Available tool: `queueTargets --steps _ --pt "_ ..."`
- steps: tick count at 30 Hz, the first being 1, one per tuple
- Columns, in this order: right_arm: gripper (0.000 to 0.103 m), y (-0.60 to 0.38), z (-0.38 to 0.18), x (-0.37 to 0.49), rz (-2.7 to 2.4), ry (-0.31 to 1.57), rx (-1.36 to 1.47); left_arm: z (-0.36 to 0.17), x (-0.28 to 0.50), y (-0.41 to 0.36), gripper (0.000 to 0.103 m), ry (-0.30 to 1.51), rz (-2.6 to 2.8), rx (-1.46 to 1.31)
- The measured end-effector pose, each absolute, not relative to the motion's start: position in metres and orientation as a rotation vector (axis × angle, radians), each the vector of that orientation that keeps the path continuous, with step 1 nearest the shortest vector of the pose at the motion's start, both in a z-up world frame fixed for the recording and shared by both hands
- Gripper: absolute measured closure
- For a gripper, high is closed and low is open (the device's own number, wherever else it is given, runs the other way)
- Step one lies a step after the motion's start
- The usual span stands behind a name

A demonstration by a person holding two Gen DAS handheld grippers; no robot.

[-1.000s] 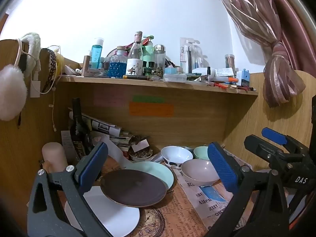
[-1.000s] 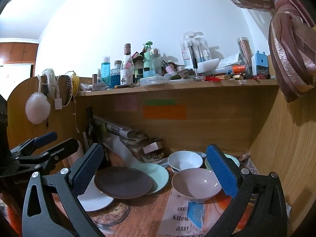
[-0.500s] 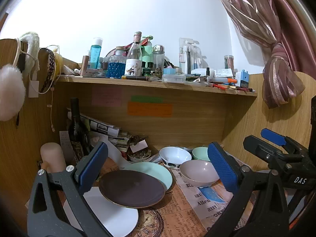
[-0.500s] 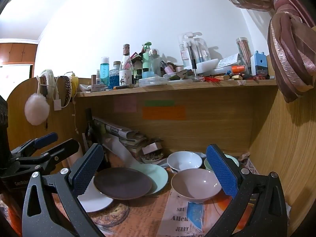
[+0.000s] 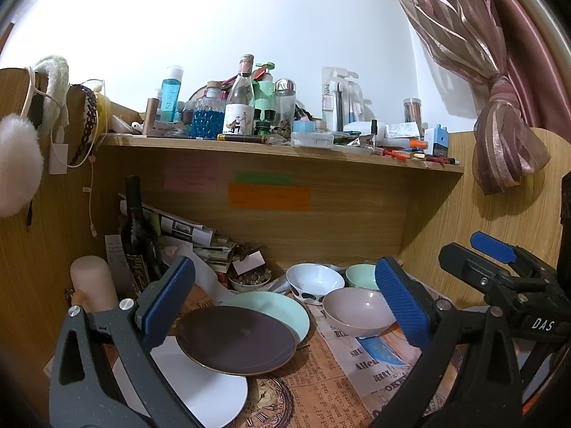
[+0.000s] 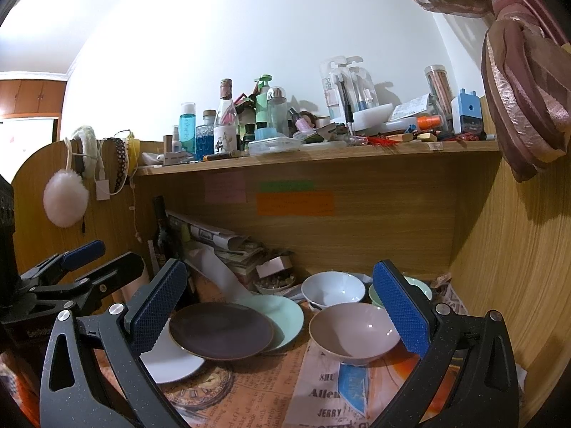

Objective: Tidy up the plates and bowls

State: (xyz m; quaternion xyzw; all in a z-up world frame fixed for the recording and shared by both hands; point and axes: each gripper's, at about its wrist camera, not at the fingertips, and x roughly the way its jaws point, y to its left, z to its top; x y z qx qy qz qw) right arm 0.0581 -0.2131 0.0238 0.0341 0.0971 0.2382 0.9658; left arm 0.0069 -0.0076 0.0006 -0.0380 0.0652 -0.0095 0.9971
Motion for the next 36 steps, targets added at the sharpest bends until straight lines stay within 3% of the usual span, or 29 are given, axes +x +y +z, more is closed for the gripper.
queueTargets --steps 36 --pt "0.0 -0.207 0.0225 0.0557 0.488 0.194 0.055 0.0017 0.0054 -0.0052 0.0 0.129 -0.016 -0.08"
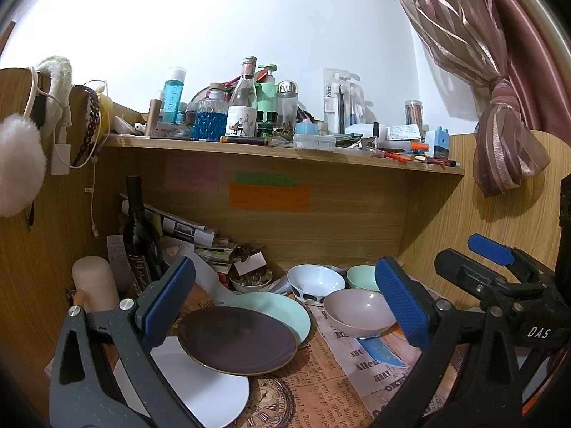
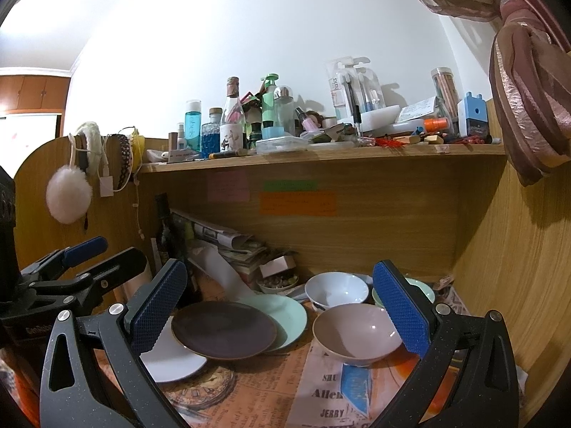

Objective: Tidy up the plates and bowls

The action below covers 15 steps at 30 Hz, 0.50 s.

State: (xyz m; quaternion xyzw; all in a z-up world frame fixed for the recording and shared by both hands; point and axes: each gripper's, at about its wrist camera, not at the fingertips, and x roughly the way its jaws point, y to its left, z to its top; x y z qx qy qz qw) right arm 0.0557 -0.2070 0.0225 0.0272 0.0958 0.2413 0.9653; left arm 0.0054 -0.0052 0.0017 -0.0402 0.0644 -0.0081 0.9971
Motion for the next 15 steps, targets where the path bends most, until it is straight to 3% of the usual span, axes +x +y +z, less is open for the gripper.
queueTargets --steps 15 --pt "0.0 -0.205 0.014 0.067 0.498 0.208 0.069 -0.005 0.016 -0.001 0.0 0.156 0.007 -0.054"
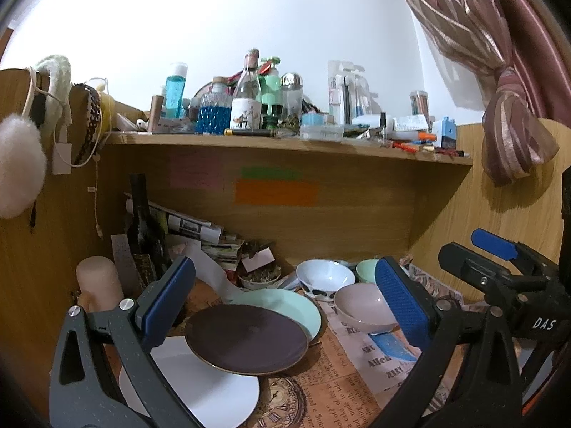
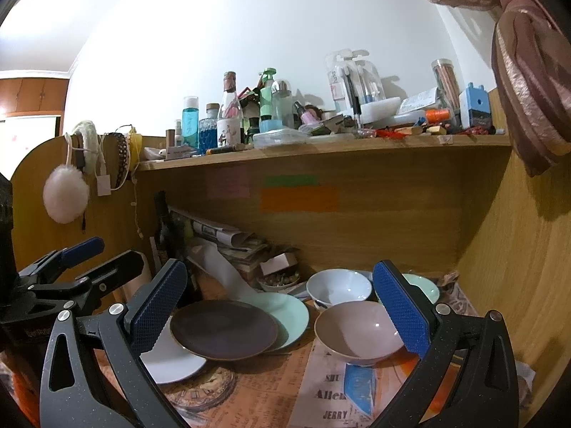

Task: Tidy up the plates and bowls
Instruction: 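Reach both grippers down and grasp the dark brown plate's rim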

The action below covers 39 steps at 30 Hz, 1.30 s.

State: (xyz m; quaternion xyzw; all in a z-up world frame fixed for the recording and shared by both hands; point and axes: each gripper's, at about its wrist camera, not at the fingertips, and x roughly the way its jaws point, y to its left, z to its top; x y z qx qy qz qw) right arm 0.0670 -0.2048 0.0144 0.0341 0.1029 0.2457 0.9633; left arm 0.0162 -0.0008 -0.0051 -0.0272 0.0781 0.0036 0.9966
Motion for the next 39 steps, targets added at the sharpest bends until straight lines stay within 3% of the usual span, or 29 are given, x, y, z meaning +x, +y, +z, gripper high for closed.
queueTargets --steps 20,31,39 --pt "0.001 -0.167 -0.042 0.141 0.536 0.445 0.054 -0.047 0.09 0.079 0.0 0.401 0.093 -0.093" --pt "0.025 -0.143 -0.09 0.19 0.546 0.666 -0.012 -0.092 0.15 0.119 0.0 0.614 0.081 -0.118" --pt "0.049 -0.117 -0.114 0.216 0.615 0.786 -0.063 -0.117 0.171 0.134 0.0 0.706 0.075 -0.13"
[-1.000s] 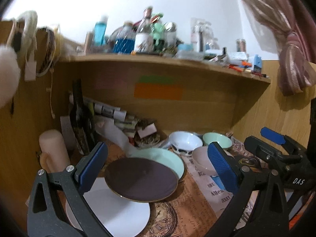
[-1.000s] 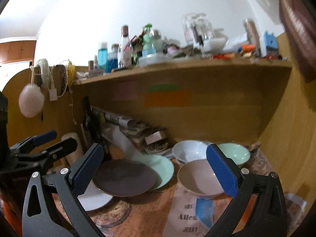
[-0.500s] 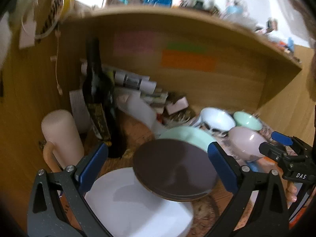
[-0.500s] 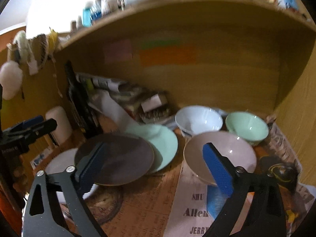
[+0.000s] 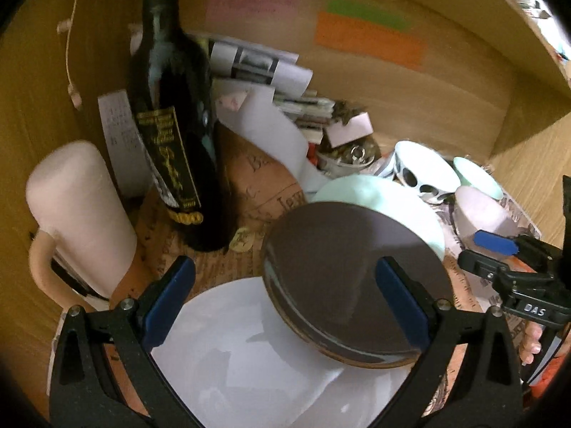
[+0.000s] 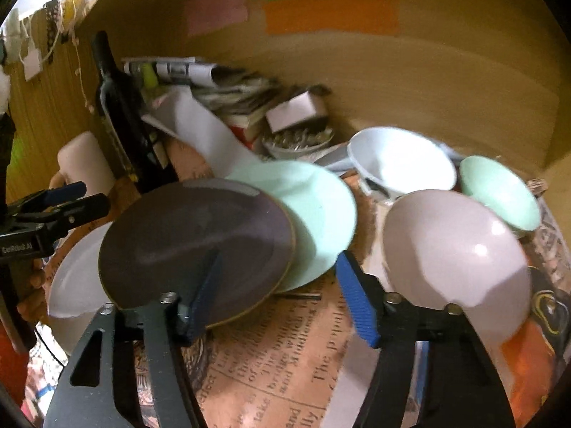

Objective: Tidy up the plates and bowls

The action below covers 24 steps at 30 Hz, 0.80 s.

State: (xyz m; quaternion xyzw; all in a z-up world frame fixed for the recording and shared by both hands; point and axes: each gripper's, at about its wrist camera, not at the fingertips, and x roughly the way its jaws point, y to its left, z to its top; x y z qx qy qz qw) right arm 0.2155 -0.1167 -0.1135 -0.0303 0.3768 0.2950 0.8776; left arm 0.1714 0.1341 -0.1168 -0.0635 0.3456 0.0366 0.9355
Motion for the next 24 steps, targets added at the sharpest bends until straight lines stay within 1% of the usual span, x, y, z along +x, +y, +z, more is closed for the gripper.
queueTargets --steps 2,4,8,10,11,12,13,14,16,17,20,21,23,24 --pt "0.056 -0.11 -0.118 0.222 0.63 0.813 -0.073 -0.122 0.176 0.138 0.0 0.738 0.064 -0.143" --pt "0.058 -0.106 -0.124 0.228 0.642 0.844 -0.076 -0.127 0.179 0.142 0.002 0.762 0.061 -0.148" --pt "0.066 -0.099 -0.133 0.239 0.65 0.893 -0.076 -0.132 0.185 0.146 0.019 0.799 0.053 -0.167" --pt "0.067 -0.096 -0.136 0.244 0.642 0.905 -0.082 -0.134 0.188 0.15 0.021 0.813 0.045 -0.192" --pt "0.068 -0.095 -0.138 0.247 0.639 0.916 -0.081 -0.134 0.189 0.152 0.024 0.817 0.045 -0.203" --pt "0.07 -0.094 -0.139 0.249 0.638 0.923 -0.08 -0.134 0.189 0.153 0.03 0.819 0.046 -0.208" --pt "0.072 -0.094 -0.14 0.251 0.638 0.93 -0.076 -0.135 0.19 0.153 0.033 0.824 0.046 -0.212" --pt "0.074 -0.093 -0.143 0.253 0.639 0.943 -0.074 -0.136 0.191 0.153 0.039 0.833 0.044 -0.216" --pt "0.076 -0.093 -0.148 0.258 0.64 0.967 -0.063 -0.139 0.193 0.153 0.047 0.853 0.035 -0.224" --pt "0.076 -0.093 -0.149 0.259 0.64 0.972 -0.059 -0.14 0.194 0.153 0.053 0.86 0.031 -0.227" --pt "0.078 -0.092 -0.151 0.261 0.652 0.983 -0.039 -0.144 0.196 0.155 0.061 0.873 0.035 -0.244" --pt "0.078 -0.092 -0.15 0.261 0.651 0.983 -0.038 -0.145 0.197 0.156 0.065 0.879 0.032 -0.253" --pt "0.078 -0.092 -0.151 0.263 0.651 0.986 -0.036 -0.146 0.197 0.157 0.07 0.888 0.026 -0.265" --pt "0.078 -0.092 -0.151 0.264 0.652 0.989 -0.033 -0.147 0.197 0.156 0.07 0.893 0.026 -0.266"
